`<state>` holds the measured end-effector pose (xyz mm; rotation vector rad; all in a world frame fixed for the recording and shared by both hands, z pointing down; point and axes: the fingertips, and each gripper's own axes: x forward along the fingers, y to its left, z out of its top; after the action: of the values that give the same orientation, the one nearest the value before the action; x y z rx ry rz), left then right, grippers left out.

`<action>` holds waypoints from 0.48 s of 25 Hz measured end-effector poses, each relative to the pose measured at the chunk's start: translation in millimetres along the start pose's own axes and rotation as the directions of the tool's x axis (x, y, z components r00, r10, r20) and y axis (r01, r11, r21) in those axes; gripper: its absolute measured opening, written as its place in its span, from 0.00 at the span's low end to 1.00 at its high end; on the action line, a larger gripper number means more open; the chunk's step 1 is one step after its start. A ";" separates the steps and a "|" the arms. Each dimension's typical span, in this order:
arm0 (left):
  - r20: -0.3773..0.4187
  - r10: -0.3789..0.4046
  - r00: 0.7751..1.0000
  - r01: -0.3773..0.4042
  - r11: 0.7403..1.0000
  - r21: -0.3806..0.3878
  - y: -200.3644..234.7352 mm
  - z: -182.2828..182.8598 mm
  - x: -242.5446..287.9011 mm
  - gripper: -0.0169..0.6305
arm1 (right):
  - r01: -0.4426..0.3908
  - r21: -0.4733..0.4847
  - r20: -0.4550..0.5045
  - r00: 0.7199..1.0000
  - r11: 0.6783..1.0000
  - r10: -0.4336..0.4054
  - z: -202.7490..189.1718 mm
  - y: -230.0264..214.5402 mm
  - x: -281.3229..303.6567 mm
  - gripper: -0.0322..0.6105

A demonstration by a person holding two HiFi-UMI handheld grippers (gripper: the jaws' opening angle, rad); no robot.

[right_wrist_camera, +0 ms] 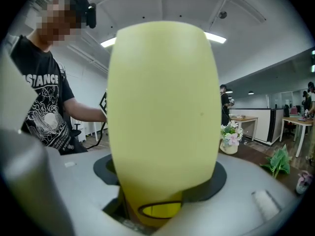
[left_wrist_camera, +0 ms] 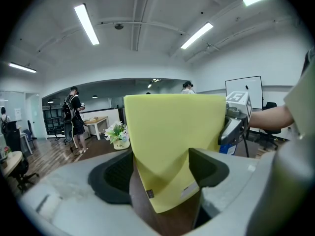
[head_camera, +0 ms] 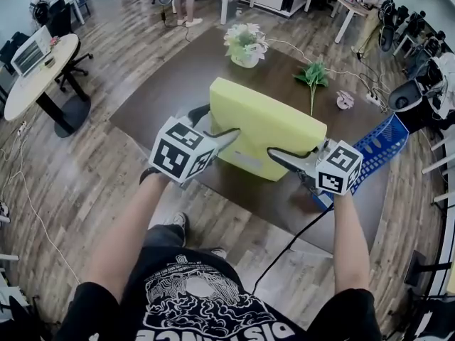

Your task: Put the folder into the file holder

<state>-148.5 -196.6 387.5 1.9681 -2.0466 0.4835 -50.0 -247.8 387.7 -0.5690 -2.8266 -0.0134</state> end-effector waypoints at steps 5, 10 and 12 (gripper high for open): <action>0.005 -0.005 1.000 0.005 1.000 0.001 0.0 -0.5 -0.1 0.59 | 0.056 -0.005 0.014 0.998 0.998 -0.056 0.4 -3.5 -0.9 0.47; 0.003 -0.014 1.000 0.014 1.000 0.002 -0.6 0.3 0.3 0.59 | 0.103 -0.005 0.026 0.994 0.995 -0.103 1.2 -4.3 -3.3 0.44; 0.002 -0.019 1.000 0.019 1.000 0.002 -1.4 0.5 0.2 0.59 | 0.119 -0.003 0.028 0.993 0.993 -0.119 1.2 -3.6 -4.6 0.43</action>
<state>-147.1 -197.0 387.2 1.9880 -2.0272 0.4793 -47.5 -252.8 385.5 -0.4041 -2.8840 -0.0339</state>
